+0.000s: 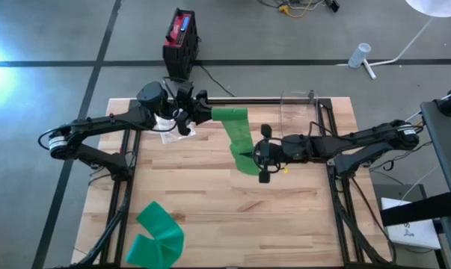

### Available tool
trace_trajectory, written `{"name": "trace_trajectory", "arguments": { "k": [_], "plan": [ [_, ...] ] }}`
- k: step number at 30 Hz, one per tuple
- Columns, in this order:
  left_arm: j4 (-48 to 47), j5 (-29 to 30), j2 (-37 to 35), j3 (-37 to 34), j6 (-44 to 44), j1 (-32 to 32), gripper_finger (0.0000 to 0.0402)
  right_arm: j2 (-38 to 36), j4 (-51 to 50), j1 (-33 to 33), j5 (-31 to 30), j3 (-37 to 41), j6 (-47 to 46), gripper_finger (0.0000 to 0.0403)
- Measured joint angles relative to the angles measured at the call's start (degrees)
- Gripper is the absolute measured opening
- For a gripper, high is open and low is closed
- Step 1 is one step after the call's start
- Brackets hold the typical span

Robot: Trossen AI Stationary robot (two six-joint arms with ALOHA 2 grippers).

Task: Roll bandage
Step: Roll the green bandage

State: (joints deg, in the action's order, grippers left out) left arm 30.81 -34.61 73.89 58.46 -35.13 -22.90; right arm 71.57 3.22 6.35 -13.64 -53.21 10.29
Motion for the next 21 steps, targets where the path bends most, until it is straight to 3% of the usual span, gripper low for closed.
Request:
{"name": "trace_trajectory", "arguments": {
  "k": [5, 8, 17, 21],
  "plan": [
    [0.3, -2.4, 0.0, 0.0, 0.9, 0.0, 0.0007, -0.4, -1.7, -0.5, -0.1, 0.0, -0.2, 0.0],
    [1.1, -2.3, 0.0, 0.0, 4.0, -0.1, 0.0007, -0.1, -0.5, -0.4, 3.8, 0.0, -0.4, 0.0],
    [-1.9, 8.9, 0.4, -0.1, 26.8, -0.4, 0.0007, 0.7, 8.7, -0.1, 10.0, 0.0, -3.8, 0.0],
    [-5.7, 9.5, 0.9, -0.1, 33.2, -0.9, 0.0007, 0.5, 8.5, -0.1, 14.1, -2.5, -5.6, 0.0]
  ]
}}
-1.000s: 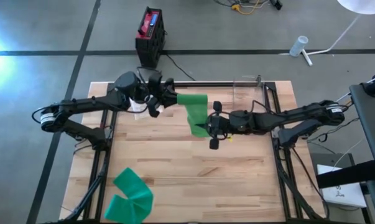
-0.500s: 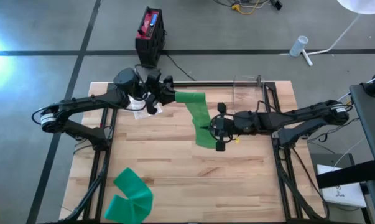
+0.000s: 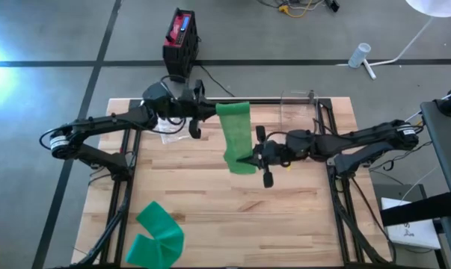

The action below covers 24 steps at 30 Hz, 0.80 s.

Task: Roll bandage
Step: Roll the green bandage

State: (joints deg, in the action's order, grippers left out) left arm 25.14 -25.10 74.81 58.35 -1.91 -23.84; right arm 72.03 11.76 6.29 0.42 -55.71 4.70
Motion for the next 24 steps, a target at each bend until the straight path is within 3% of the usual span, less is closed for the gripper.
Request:
{"name": "trace_trajectory", "arguments": {
  "k": [3, 8, 12, 17, 21, 24],
  "plan": [
    [-2.4, -1.4, 0.0, 0.0, 1.0, -1.1, 0.0007, -0.1, -5.7, 0.5, 2.6, -4.2, -0.9, 0.0],
    [0.5, -9.8, 0.1, 0.0, -8.9, -3.1, 0.0007, 0.1, -19.8, 1.4, 1.3, -10.0, 0.1, 0.0],
    [2.7, -11.6, 0.1, 0.0, -19.3, -3.9, 0.0007, 0.5, -22.2, 1.3, 0.3, -10.2, 0.4, 0.0],
    [4.7, -11.9, 0.1, 0.0, -25.4, -4.7, 0.0007, 1.3, -21.7, 1.3, -0.6, -7.8, -0.1, 0.0],
    [4.7, -11.5, 0.1, 0.0, -23.2, -5.6, 0.0007, 2.0, -18.7, 1.4, -0.5, -6.8, -0.6, 0.0],
    [3.4, -8.4, 0.1, -0.4, -13.6, -5.7, 0.0007, 2.0, -15.9, 1.4, 0.0, -6.8, -0.8, 0.0]
  ]
}}
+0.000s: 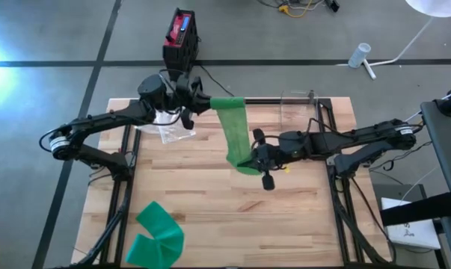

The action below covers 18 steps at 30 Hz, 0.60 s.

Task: Roll bandage
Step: Roll the green bandage

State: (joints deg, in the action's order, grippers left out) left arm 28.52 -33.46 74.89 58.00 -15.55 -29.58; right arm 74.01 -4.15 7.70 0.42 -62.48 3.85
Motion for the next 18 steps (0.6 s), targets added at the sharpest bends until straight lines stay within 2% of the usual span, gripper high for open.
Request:
{"name": "trace_trajectory", "arguments": {
  "k": [4, 8, 11, 18],
  "plan": [
    [-1.4, 1.8, 1.0, -2.0, 11.9, 0.9, 0.0007, 0.3, 1.6, 0.0, 1.3, 0.0, -0.4, 0.0],
    [-1.4, 5.4, 3.3, -4.1, 14.7, 1.6, 0.0005, 0.3, 4.9, 0.0, 1.5, 0.0, -1.0, 0.0],
    [-1.1, 5.9, 5.2, -6.1, 16.4, 2.6, 0.0004, 0.1, 8.3, -0.8, 1.5, 0.0, -1.3, 0.0],
    [-0.3, 7.7, 6.5, -10.5, 17.7, 5.8, 0.0003, -2.7, 10.5, -6.5, 1.1, 0.0, -5.9, 0.0]
  ]
}}
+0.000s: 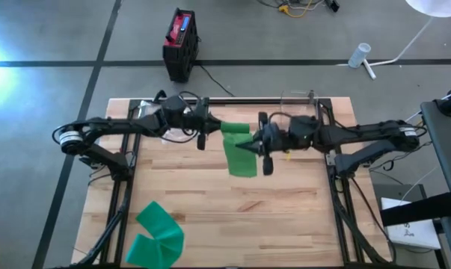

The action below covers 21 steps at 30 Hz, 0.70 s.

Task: Roll bandage
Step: Roll the green bandage

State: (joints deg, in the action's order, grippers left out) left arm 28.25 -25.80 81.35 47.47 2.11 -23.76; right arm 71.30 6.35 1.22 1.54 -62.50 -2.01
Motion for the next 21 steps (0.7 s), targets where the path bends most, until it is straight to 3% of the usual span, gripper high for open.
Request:
{"name": "trace_trajectory", "arguments": {
  "k": [8, 16, 21],
  "plan": [
    [0.4, 6.4, 1.2, -3.9, 0.0, 4.8, 0.0002, 1.0, 0.4, -8.0, 0.0, 0.0, -11.1, 0.0],
    [0.9, 12.6, 6.0, -5.2, 2.2, 6.6, 0.0002, 3.8, 3.0, -10.4, 4.5, 0.0, -22.3, 0.0],
    [0.7, 8.7, 7.2, -5.9, 4.9, 7.3, 0.0002, 4.3, -0.3, -13.1, 1.8, 0.0, -22.0, 0.0]
  ]
}}
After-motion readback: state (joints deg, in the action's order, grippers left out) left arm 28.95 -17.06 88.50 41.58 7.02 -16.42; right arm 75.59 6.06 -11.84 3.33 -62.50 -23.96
